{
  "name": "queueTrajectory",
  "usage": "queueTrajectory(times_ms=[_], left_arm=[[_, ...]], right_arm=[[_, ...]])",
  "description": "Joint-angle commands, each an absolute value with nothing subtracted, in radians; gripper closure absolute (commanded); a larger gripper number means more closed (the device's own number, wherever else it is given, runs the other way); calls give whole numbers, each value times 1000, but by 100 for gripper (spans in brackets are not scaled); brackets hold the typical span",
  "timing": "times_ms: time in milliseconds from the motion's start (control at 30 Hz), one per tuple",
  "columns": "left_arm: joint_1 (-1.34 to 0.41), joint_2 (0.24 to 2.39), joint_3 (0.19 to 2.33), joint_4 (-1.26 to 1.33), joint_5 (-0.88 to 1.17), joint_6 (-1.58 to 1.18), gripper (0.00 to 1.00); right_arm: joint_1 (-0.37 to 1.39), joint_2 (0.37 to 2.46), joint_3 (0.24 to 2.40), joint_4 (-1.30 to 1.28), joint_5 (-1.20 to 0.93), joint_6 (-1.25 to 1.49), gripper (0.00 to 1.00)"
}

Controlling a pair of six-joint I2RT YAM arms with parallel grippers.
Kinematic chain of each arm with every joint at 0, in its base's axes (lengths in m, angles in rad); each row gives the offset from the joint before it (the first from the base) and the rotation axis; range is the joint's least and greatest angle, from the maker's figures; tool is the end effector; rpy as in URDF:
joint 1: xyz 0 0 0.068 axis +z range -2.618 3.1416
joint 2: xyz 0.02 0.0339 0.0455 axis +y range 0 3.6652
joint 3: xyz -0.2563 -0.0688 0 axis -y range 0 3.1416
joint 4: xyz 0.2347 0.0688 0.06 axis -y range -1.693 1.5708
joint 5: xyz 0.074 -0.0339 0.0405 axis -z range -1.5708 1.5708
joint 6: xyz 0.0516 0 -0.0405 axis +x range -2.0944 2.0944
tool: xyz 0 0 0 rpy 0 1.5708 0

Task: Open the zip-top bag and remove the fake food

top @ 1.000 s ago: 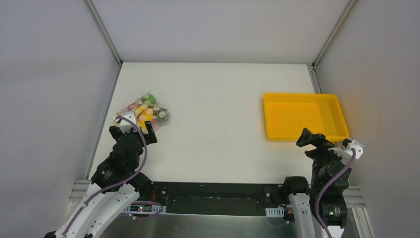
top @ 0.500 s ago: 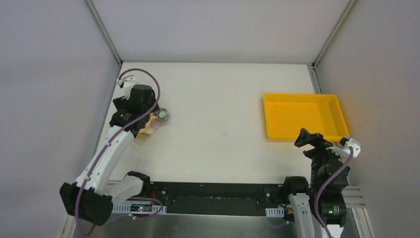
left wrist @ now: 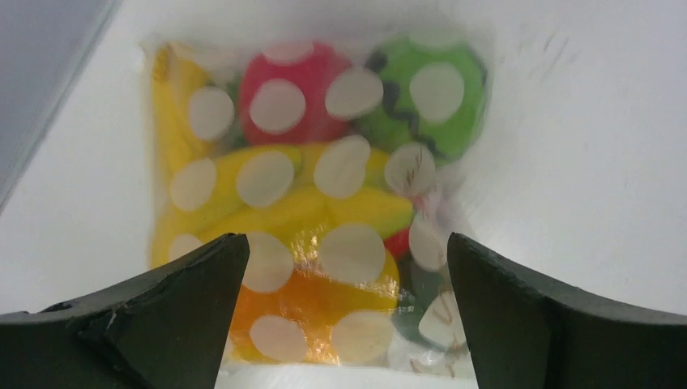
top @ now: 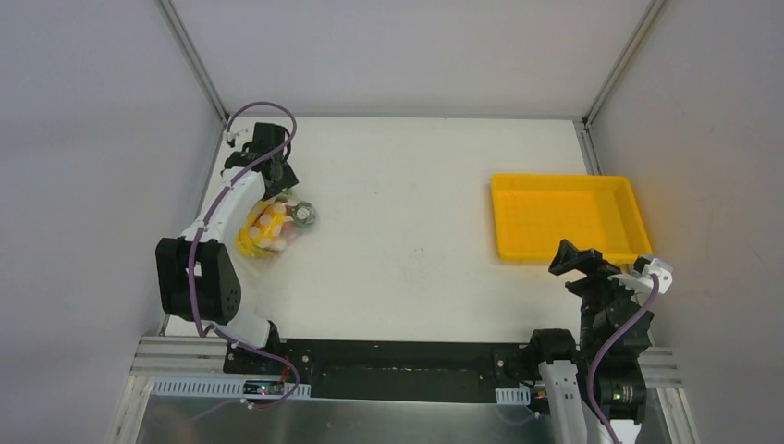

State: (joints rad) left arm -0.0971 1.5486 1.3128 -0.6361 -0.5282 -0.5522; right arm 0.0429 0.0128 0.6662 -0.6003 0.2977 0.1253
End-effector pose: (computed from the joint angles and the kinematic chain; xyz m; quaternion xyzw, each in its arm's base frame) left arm 0.3338 -0.0064 0.2825 -0.2917 0.8634 0.1270 0.3915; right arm 0.0374 -0.0135 0.3136 0.1355 0.6755 -0.0414 0.7236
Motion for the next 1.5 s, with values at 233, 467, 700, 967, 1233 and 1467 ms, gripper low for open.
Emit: queueTrajectory(times_ms=[233,467,700,967,1233,1467], left_arm=[[-154,1522,1155,-472,98,-749,24],[-347,1583,1268,-302,268,-901,25],[-342,1443,1320,-473,130,-730,24],[-35,1327,1217,-500,197,-561,21],[110,1528,1325,-486,340,-430,21],[121,1713,1390,-544,406,-392,23]], right_arm=[[52,-17,670,-575,284,107,1],[52,-17,670,-576,283,107,2],[54,-17,670,-576,279,107,2],[55,-17,670,-577,276,106,2],[56,-17,668,-575,276,106,2],[58,-16,669,-575,274,106,2]])
